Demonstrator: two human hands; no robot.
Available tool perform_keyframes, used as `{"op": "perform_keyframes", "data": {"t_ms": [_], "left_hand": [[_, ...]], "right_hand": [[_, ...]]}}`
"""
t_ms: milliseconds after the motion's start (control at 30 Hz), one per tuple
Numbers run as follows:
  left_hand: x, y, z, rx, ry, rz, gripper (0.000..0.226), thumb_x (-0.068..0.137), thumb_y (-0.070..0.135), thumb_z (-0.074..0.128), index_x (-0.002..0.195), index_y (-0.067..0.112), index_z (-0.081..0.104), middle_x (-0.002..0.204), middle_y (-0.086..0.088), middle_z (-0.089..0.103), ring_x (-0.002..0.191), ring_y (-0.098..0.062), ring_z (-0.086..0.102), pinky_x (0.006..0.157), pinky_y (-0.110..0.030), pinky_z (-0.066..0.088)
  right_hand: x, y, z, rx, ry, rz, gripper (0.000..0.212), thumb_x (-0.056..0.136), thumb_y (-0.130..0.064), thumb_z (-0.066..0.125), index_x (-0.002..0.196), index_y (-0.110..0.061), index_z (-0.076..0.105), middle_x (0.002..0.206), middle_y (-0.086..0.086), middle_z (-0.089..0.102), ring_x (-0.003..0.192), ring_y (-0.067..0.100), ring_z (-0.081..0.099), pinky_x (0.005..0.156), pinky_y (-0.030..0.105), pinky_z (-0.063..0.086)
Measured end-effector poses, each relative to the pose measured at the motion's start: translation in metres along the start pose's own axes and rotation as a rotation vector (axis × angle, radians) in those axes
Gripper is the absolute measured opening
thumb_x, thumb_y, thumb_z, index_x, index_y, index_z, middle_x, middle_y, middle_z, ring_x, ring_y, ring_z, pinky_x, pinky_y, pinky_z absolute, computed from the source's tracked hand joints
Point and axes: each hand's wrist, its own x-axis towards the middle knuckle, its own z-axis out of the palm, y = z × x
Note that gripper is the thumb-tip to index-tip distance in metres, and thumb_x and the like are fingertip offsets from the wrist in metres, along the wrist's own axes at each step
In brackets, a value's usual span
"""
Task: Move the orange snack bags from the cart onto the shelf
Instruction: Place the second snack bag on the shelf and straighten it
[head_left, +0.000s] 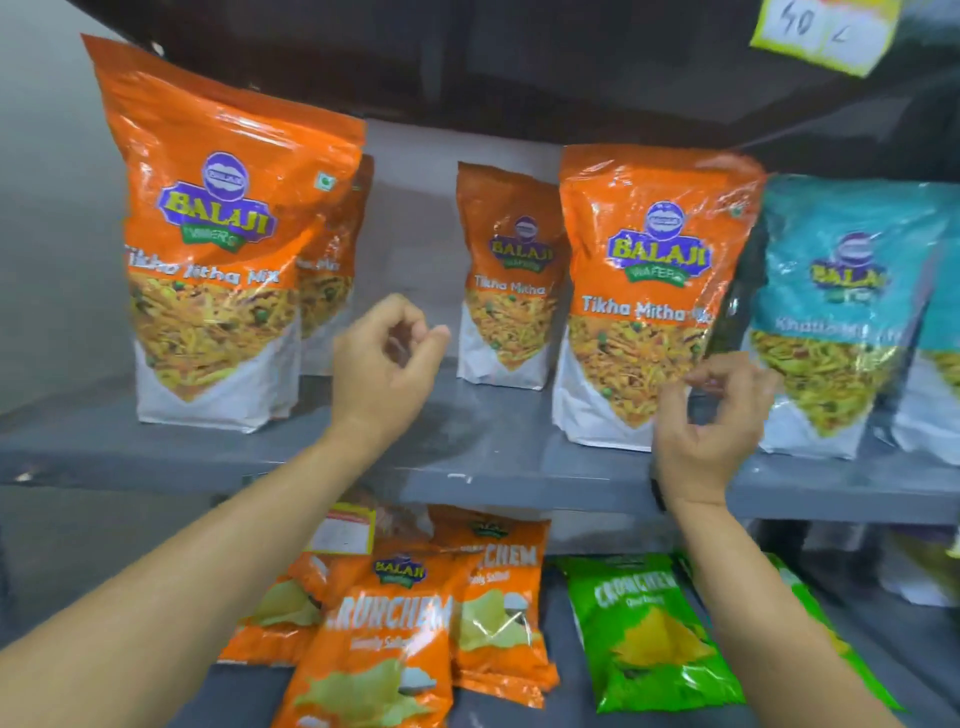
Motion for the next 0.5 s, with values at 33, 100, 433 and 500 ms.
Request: {"op": "perform_keyframes", "data": {"t_ms": [33,100,433,500], "left_hand": [[0.0,0.004,0.018,-0.039,-0.018,-0.048,0.023,0.078,0.025,0.063,0.063,0.022,0.045,0.057,0.009,0.046,0.053,-0.008,0.041,0.055,-0.025,0.036],[-0.002,0.009,0.053,-0.102,-0.058,-0.161,0.024,0.078,0.026,0.069,0.066,0.022,0.048,0.061,0.01,0.051,0.057,-0.004,0.047,0.059,-0.02,0.04],[-0.01,0.001,0.114,-0.144,-0.541,-0.47,0.086,0.063,0.046,0.082,0.135,0.027,0.039,0.131,0.009,0.053,0.122,-0.015,0.051,0.104,-0.038,0.043],[-0.004,-0.007,0.102,-0.135,-0.459,-0.503,0.084,0.059,0.038,0.086,0.13,0.028,0.044,0.126,0.005,0.057,0.118,-0.018,0.055,0.101,-0.04,0.047]], "right_hand": [[0.007,0.008,-0.005,0.036,0.046,0.086,0.009,0.07,-0.008,0.055,0.079,-0.01,0.052,0.086,0.005,0.05,0.089,0.017,0.044,0.079,0.014,0.036],[0.019,0.018,-0.01,0.149,0.114,0.346,0.018,0.069,-0.015,0.055,0.084,-0.023,0.048,0.097,-0.001,0.046,0.091,0.012,0.046,0.076,0.015,0.04],[0.032,0.047,-0.006,0.336,-0.41,0.827,0.023,0.065,-0.018,0.073,0.084,-0.02,0.061,0.076,0.001,0.067,0.08,0.025,0.063,0.072,0.04,0.05],[0.03,0.045,0.0,0.369,-0.508,0.807,0.031,0.06,-0.025,0.079,0.085,-0.022,0.061,0.082,0.003,0.072,0.084,0.027,0.069,0.077,0.044,0.054]]}}
